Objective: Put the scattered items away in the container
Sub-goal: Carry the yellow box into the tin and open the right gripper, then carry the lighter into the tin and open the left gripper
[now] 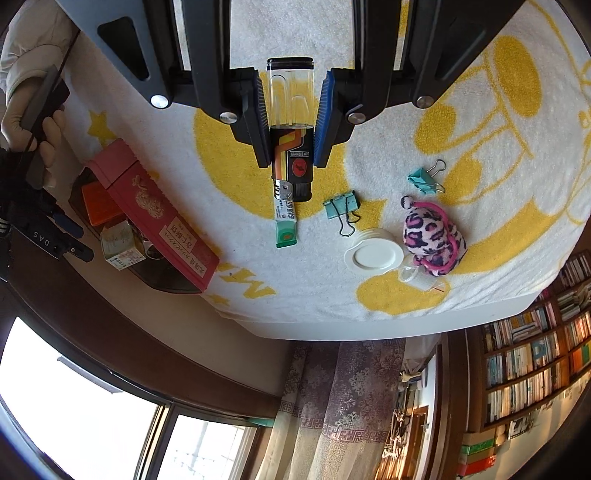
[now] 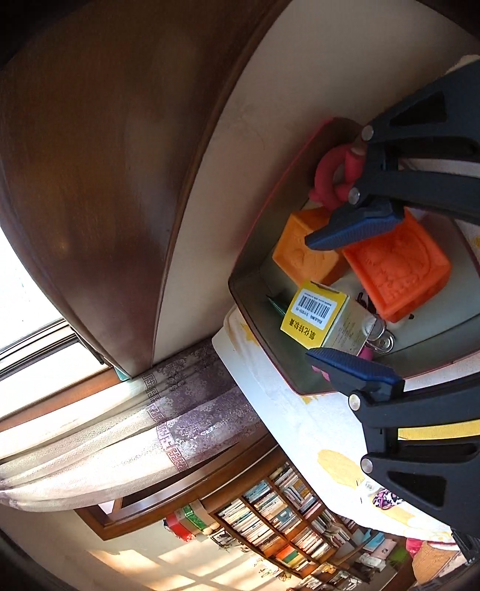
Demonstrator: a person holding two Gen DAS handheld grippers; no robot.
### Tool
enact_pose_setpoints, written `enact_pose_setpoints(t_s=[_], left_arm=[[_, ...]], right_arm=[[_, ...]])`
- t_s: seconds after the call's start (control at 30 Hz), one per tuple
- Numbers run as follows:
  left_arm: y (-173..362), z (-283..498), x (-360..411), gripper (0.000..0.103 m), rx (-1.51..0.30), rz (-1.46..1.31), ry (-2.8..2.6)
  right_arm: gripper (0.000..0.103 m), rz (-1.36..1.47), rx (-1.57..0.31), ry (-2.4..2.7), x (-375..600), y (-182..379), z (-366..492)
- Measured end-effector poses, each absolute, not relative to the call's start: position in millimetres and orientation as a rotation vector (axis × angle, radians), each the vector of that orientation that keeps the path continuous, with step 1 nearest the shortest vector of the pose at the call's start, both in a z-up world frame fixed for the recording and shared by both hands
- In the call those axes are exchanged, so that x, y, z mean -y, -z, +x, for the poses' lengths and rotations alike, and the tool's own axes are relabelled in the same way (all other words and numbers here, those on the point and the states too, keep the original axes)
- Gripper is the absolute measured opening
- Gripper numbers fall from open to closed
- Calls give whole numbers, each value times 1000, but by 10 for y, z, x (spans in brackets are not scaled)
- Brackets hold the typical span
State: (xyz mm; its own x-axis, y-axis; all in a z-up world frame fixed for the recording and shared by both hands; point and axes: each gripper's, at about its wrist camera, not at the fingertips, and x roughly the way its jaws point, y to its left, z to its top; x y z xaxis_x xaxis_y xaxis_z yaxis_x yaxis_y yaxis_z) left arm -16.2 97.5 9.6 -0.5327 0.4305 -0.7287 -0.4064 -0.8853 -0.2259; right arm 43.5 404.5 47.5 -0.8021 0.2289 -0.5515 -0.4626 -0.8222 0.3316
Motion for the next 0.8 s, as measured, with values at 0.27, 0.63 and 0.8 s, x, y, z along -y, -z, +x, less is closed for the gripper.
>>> enact_pose_setpoints(t_s=[0.27,0.63,0.8], left_arm=[[-261,-120,-1564,24,-78,-1111,-2336],[-379,-106,-2182,24,-162,-1080,-2277],[-400,-200,-2434,24,-188,-1074,-2245]], right_arm=[[60,-607,-529,-2589,-4042,-444,688],[60,-740,-342,-2591,-4116,-490,192],[61,-593,-366,-2560,-4136,-445,384]])
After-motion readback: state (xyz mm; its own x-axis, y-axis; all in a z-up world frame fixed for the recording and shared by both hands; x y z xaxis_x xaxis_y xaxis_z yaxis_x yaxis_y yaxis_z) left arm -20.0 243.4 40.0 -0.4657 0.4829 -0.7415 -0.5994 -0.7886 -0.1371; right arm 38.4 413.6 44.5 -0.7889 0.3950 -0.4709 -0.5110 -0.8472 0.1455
